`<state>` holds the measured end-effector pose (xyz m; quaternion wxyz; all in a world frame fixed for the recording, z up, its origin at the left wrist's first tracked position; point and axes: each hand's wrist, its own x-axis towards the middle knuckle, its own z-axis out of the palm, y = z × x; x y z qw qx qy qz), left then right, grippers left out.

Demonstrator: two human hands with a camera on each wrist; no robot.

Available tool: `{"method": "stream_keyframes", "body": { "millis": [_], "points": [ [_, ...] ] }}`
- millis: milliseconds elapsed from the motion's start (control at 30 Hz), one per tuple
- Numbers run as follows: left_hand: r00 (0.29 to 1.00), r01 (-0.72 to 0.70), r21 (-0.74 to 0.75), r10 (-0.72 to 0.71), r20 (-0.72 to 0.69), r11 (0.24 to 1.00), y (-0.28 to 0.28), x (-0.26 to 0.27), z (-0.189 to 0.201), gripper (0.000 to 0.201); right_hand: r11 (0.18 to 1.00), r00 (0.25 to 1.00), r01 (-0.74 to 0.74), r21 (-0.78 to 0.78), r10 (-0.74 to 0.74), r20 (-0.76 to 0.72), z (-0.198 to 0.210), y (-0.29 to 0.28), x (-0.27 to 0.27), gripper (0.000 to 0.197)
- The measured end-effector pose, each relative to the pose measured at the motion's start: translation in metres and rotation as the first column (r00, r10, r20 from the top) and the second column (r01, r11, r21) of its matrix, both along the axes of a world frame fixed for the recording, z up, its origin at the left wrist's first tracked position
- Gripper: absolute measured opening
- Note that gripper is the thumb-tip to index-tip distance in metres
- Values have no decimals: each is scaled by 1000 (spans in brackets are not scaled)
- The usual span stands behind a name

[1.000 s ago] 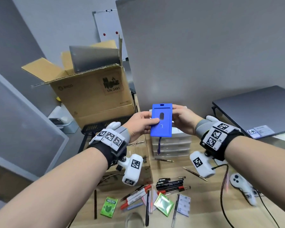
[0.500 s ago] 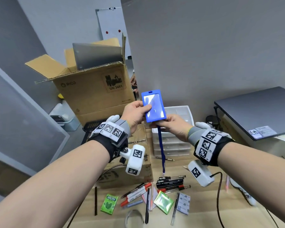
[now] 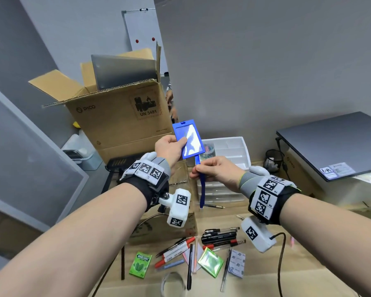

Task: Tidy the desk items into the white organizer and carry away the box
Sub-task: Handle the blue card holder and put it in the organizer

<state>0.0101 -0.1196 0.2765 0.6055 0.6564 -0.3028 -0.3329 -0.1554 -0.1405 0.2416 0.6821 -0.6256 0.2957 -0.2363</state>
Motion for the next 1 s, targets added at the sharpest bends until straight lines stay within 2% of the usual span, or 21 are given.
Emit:
{"method": "stream_keyframes", "body": {
  "millis": [100, 233, 400, 467, 600, 700, 767, 833, 933, 1000],
  "points": [
    [1000, -13, 0, 13, 18, 1000, 0, -5, 2, 20, 1000, 1000, -4, 23, 4, 4, 2, -1, -2, 22],
    [991, -36, -4, 36, 125, 999, -1, -7, -1, 15, 997, 999, -38, 62, 38, 0, 8, -2, -2, 17],
    [989, -60, -50, 66, 131, 997, -1, -11, -3, 16, 994, 999, -54, 96, 54, -4, 10, -3, -3, 16],
    [994, -39, -52, 44, 102, 998, -1, -12, -5, 12, 992, 996, -76, 100, 79, -29, 7, -3, -2, 19],
    [998, 23, -48, -26, -56, 999, -3, -11, -11, 12, 988, 988, -129, 83, 135, -73, 0, -2, -3, 18],
    [989, -3, -67, -7, -145, 998, -4, -10, -11, 12, 988, 991, -115, 107, 120, -50, 3, -4, -6, 17],
    [988, -16, -77, 5, -154, 997, -5, -10, -12, 13, 987, 991, -118, 112, 124, -51, 8, -4, -7, 18],
    [997, -31, -78, 25, -77, 996, -5, -11, -13, 14, 985, 988, -135, 110, 143, -65, 13, -3, -5, 18],
    [992, -45, -118, 58, 110, 992, -1, -12, -16, 14, 984, 988, -132, 118, 141, -68, 19, -1, -3, 18],
    [959, 40, -170, 10, 284, 985, 3, -13, -16, 13, 983, 997, -75, 167, 79, -20, 24, -3, -2, 19]
  ]
}}
